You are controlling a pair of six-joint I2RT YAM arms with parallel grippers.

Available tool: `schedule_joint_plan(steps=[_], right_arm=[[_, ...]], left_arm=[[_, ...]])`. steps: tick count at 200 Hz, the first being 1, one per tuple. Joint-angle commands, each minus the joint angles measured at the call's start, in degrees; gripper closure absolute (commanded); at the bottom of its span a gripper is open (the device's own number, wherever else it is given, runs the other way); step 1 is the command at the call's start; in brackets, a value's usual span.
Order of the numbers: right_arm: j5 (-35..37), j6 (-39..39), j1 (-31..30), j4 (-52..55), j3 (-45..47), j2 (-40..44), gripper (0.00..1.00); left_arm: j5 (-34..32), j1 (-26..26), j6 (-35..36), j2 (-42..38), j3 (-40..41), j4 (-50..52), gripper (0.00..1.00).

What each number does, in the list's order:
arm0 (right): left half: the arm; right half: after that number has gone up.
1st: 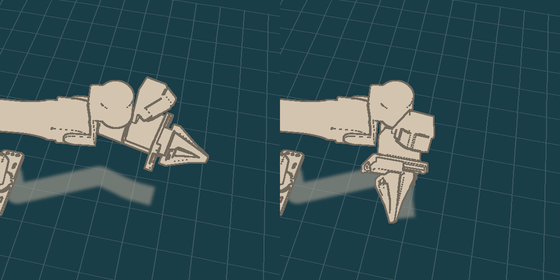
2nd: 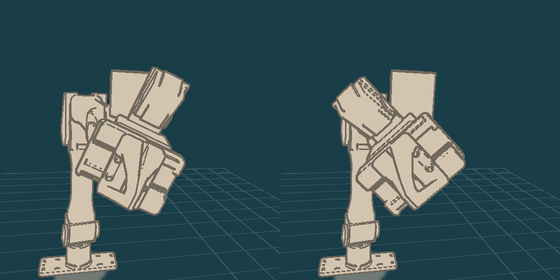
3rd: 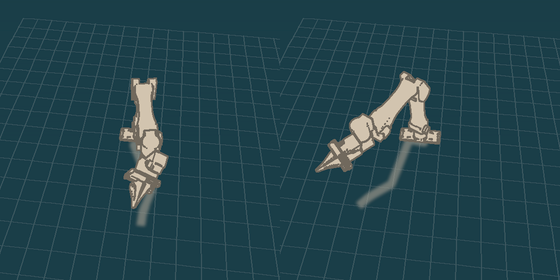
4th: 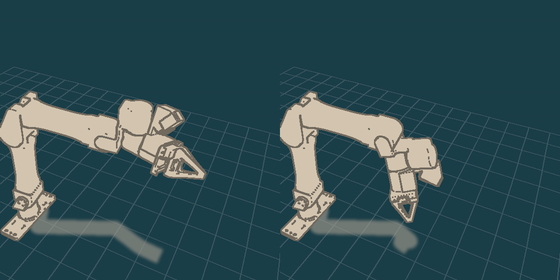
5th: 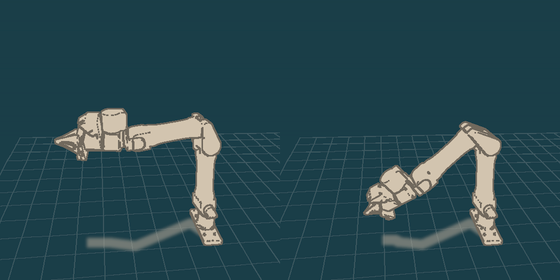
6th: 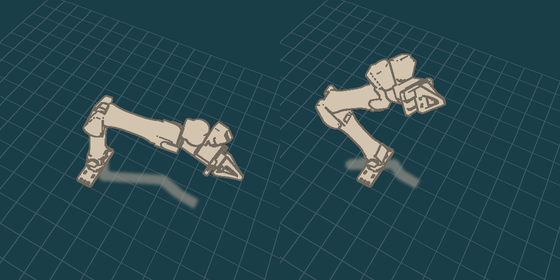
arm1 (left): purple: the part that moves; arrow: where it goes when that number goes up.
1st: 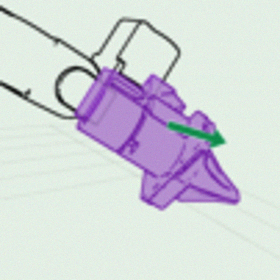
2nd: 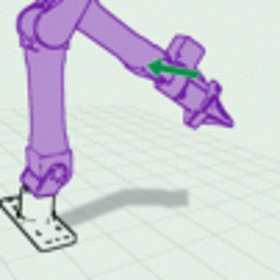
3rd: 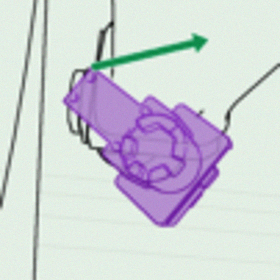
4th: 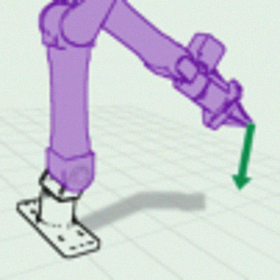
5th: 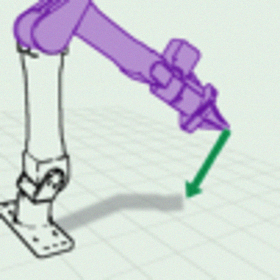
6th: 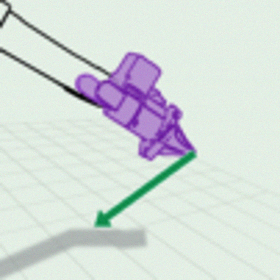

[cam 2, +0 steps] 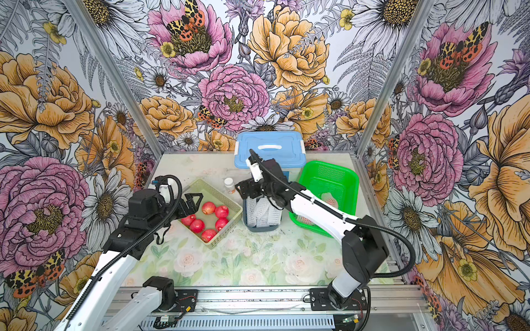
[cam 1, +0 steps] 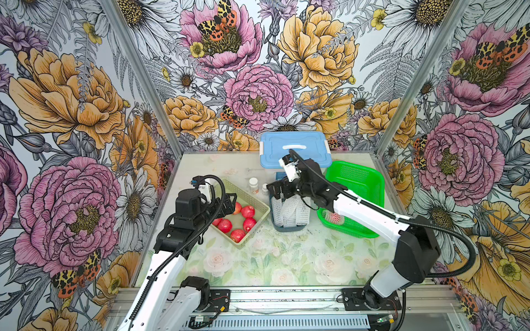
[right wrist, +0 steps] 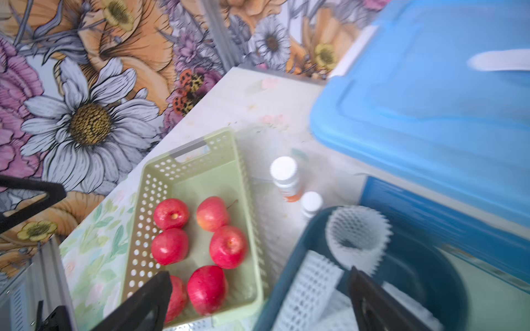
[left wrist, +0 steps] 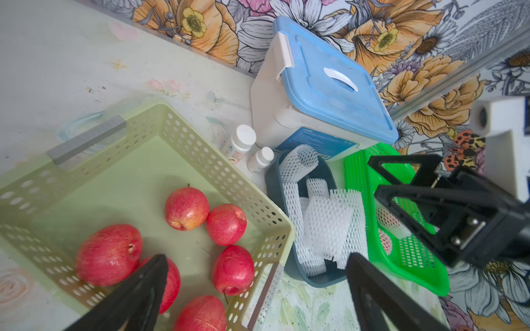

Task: Remove foam nets from apples
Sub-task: Pick up the apple from the basket.

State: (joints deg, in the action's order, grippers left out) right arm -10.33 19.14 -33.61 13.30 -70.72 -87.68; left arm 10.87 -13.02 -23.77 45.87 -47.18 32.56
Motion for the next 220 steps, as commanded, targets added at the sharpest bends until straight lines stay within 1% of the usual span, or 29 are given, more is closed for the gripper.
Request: schedule_joint_plan(steps=[1,22,42,65,83,103,129,145,220], right_arm=[[3.3,3.6,7.5,4.4,6.3,7.0,0.0],[6.0,3.9,16.7,10.0,10.6,13.1,0.0],[9.9,3.7,24.4,15.4,13.3,16.2,0.0],[11.3,2.9,32.3,17.5,16.2,16.5,0.0],[11.7,2.3,36.6,17.5,17.1,14.4,0.0],[13.3,1.1,38.4,17.4,16.4,10.0,0.0],[16.1,-0.1,38.8,17.4,14.6,5.0,0.0],[16.2,-0.8,39.3,17.4,13.8,2.5,0.0],[18.5,-3.0,39.8,17.0,12.3,-4.1,0.0]], left_arm=[[-1.7,-5.1,1.6,2.4,-2.4,-3.2,0.01],[-3.7,-10.0,2.6,5.1,-3.8,-3.8,0.01],[-4.1,-11.8,2.6,6.6,-4.0,-5.4,0.01],[-3.0,-12.4,2.5,7.9,-4.4,-6.5,0.01],[-2.5,-12.5,2.9,8.1,-4.9,-6.5,0.01],[-2.3,-12.5,3.2,7.3,-4.9,-6.4,0.01],[-2.3,-12.4,3.2,5.9,-4.2,-6.3,0.01],[-1.3,-12.5,3.2,5.6,-3.8,-6.4,0.01],[-0.6,-12.0,3.3,6.7,-4.1,-6.5,0.01]])
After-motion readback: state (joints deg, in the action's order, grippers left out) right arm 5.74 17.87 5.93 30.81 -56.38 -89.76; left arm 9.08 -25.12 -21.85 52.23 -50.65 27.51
